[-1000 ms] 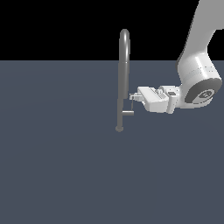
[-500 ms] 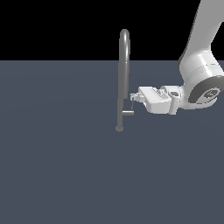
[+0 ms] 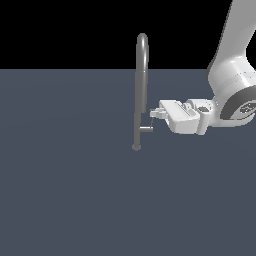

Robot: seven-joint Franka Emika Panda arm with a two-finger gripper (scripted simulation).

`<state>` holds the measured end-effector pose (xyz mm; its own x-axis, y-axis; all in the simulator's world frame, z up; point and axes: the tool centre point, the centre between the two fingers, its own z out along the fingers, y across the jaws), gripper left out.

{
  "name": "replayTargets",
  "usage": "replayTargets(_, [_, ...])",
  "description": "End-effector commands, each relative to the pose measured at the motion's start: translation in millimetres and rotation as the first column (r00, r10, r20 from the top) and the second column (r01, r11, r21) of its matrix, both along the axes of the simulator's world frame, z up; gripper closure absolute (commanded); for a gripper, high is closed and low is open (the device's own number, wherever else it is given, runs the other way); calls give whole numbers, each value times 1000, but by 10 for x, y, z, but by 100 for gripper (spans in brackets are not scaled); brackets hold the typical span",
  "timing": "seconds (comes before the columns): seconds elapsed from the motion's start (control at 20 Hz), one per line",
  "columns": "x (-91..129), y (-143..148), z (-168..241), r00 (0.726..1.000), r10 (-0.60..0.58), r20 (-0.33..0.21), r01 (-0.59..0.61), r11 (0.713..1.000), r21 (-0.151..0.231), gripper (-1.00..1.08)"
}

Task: Turn on the faucet by rotating a designated handle.

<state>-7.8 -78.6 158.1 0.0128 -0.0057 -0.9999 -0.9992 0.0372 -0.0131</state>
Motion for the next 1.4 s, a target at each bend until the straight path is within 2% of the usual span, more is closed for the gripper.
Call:
replayTargets(0.0, [-43,0,-26,1000,1,-2,-1,1000,1,108])
replayTargets(0.4, [-373,9,-229,1000,4,-12,-4,1000,5,108])
replayTargets(0.45, [-373,9,-229,1000,4,-12,-4,1000,5,108])
replayTargets(0.5, [-258,8,-120,1000,2,12,-2,1000,-1,108])
replayTargets(0.85, [-527,14,-548,1000,5,-12,-5,1000,6,108])
replayTargets(0.9, [-527,14,-548,1000,5,-12,-5,1000,6,108])
replayTargets(0.95, [-427,14,-365,1000,8,16,-8,1000,5,108])
replayTargets(1.35, [-491,13,-836,1000,5,-10,-5,1000,6,108])
